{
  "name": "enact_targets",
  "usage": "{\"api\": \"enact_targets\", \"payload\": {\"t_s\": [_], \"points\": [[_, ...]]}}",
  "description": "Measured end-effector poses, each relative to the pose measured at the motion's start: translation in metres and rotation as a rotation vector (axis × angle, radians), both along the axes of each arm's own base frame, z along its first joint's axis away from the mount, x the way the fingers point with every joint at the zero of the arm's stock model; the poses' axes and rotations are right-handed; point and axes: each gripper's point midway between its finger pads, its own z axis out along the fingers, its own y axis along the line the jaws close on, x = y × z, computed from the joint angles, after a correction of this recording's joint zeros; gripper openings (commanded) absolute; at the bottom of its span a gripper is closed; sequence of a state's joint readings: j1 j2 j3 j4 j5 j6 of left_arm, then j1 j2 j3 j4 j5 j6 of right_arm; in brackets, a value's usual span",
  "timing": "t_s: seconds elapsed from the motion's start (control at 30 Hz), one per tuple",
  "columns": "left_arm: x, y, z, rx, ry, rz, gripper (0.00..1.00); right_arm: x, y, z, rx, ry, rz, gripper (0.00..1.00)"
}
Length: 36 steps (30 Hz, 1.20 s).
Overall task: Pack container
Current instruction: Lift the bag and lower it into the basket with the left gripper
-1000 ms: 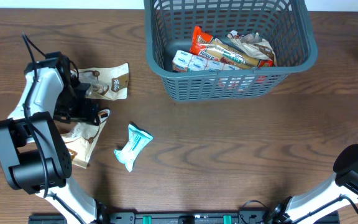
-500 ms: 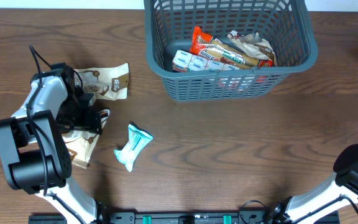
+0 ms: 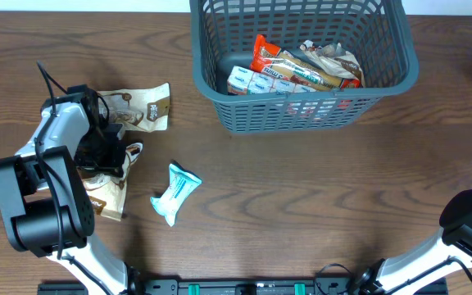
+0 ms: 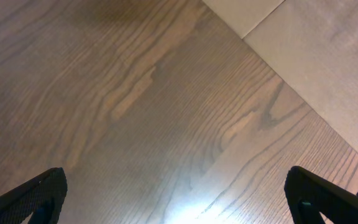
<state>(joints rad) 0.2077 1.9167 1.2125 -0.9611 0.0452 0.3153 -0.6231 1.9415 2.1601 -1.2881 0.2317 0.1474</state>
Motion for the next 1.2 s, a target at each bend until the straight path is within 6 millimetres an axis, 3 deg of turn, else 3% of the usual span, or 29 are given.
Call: {"api": "enact_targets", "payload": {"t_s": [0.27, 0.43, 0.7, 0.83, 1.07, 1.2], "points": [[-0.005, -0.012, 0.008, -0.061, 0.025, 0.056, 0.06, 0.000, 0.000, 0.000, 0.000, 0.000, 0.000, 0.99], [0.003, -0.022, 0.041, -0.113, -0.059, 0.077, 0.06, 0.000, 0.000, 0.000, 0.000, 0.000, 0.000, 0.99], [0.013, -0.029, 0.144, -0.098, -0.424, 0.072, 0.06, 0.000, 0.000, 0.000, 0.000, 0.000, 0.000, 0.99], [0.026, -0.036, 0.206, -0.081, -0.668, 0.038, 0.06, 0.000, 0.000, 0.000, 0.000, 0.000, 0.000, 0.99], [0.051, -0.090, 0.316, -0.099, -0.990, -0.152, 0.06, 0.000, 0.000, 0.000, 0.000, 0.000, 0.000, 0.99], [0.066, -0.121, 0.365, -0.110, -1.105, -0.241, 0.06, 0.000, 0.000, 0.000, 0.000, 0.000, -0.001, 0.99]]}}
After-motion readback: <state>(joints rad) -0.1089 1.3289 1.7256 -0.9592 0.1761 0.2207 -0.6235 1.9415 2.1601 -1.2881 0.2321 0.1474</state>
